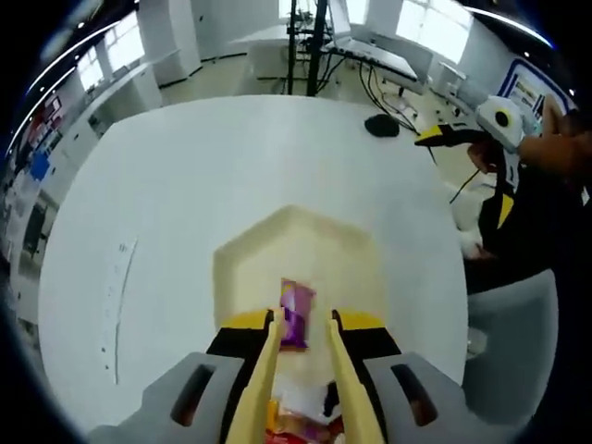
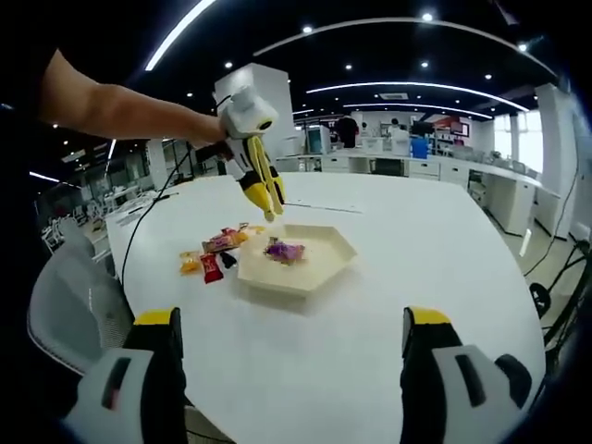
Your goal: Place the target food into the container with the food tongs after gripping and lifting it, then release it inside without dropping or visibly crushing the food.
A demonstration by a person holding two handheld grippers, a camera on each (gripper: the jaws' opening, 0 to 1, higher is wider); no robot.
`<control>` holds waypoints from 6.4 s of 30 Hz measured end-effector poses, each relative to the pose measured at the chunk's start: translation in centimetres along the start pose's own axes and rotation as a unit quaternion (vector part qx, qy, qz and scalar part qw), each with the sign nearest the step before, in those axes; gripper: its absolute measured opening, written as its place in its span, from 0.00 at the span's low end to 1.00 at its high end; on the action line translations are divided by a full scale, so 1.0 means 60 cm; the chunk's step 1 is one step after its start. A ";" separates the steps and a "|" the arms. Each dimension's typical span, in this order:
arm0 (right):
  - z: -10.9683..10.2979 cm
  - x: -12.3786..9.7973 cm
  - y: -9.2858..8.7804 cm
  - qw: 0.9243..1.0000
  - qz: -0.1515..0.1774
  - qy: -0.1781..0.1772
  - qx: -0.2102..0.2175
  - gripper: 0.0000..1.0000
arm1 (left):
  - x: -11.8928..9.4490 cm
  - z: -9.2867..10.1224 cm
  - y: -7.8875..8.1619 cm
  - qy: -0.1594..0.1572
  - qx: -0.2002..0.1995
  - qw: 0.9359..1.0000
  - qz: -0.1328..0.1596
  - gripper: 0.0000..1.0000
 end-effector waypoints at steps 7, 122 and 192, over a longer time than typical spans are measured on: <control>0.001 0.004 0.011 1.000 0.002 0.001 -0.005 0.98 | -0.023 -0.005 -0.014 0.015 -0.010 0.998 0.052 0.23; -0.042 0.079 0.029 0.997 -0.023 0.077 -0.023 0.98 | -0.079 0.165 -0.335 0.057 0.154 0.985 0.057 0.24; -0.040 0.086 0.037 0.997 -0.014 0.077 -0.017 0.98 | -0.168 0.053 -0.281 0.080 0.010 0.997 -0.005 0.13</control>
Point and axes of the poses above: the point that each gripper's makers call its tool centre point, and the gripper's own axes: x roughly forward along the fingers, z roughly to its right, y roughly out of its top, the point moved 8 cm from there along -x, roughly backward along the fingers, and after that the axes turned 13 degrees about y, right-handed, at the moved point
